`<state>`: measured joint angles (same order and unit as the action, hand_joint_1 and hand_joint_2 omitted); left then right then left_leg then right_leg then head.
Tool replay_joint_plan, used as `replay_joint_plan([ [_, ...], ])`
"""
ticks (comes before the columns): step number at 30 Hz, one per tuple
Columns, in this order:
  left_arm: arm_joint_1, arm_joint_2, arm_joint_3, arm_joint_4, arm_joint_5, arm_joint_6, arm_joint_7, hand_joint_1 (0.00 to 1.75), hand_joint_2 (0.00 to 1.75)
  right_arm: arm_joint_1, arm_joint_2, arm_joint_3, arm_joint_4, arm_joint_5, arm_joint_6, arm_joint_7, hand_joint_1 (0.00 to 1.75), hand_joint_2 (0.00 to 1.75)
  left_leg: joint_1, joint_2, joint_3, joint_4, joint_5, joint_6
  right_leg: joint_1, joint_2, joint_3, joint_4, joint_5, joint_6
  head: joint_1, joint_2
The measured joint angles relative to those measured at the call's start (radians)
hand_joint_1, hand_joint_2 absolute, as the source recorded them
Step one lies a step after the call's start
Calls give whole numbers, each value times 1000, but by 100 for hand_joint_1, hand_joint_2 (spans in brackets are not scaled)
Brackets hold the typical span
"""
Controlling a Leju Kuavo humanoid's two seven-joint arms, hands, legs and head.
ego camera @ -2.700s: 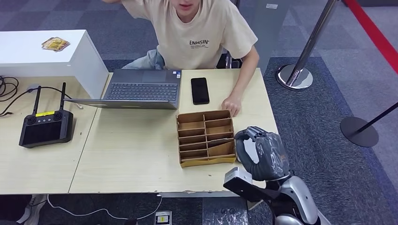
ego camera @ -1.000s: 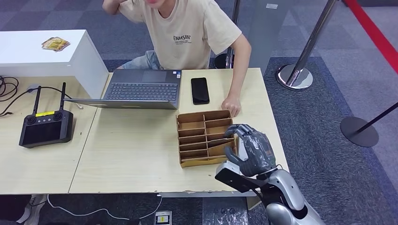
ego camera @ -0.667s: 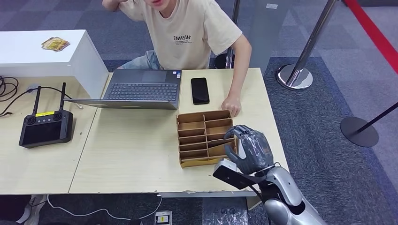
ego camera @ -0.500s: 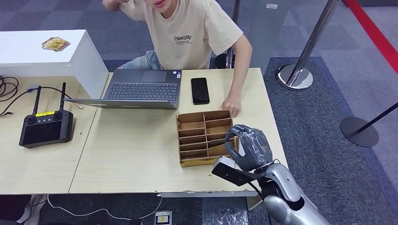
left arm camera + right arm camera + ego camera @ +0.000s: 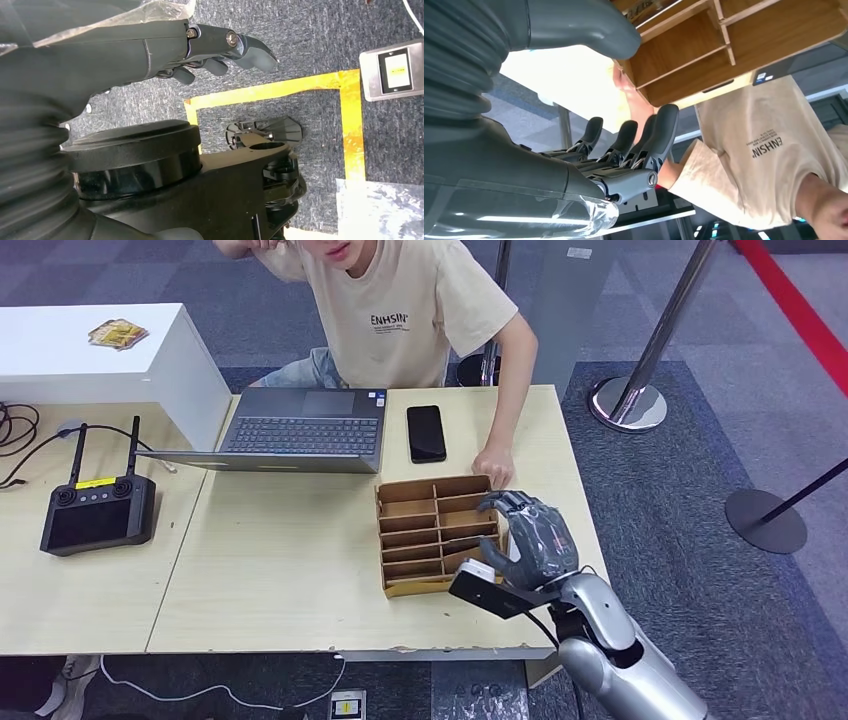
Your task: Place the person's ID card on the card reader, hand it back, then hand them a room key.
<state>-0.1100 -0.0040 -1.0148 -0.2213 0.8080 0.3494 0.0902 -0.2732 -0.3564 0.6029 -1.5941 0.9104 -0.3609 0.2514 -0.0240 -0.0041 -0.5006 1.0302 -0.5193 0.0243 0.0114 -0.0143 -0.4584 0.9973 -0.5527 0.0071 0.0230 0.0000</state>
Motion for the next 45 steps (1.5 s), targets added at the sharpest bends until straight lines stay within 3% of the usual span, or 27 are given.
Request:
replay_joint_plan([
  [39,0,6,-4,0,0,-13,-1,0,175,-42,42,33,200,-24,-37,-16,103,175,0,0,0,0,0,0,0,0,0,0,0,0,0,0],
  [45,0,6,-4,0,2,-13,0,0,175,-47,48,38,212,-24,-46,-16,99,175,0,0,0,0,0,0,0,0,0,0,0,0,0,0],
])
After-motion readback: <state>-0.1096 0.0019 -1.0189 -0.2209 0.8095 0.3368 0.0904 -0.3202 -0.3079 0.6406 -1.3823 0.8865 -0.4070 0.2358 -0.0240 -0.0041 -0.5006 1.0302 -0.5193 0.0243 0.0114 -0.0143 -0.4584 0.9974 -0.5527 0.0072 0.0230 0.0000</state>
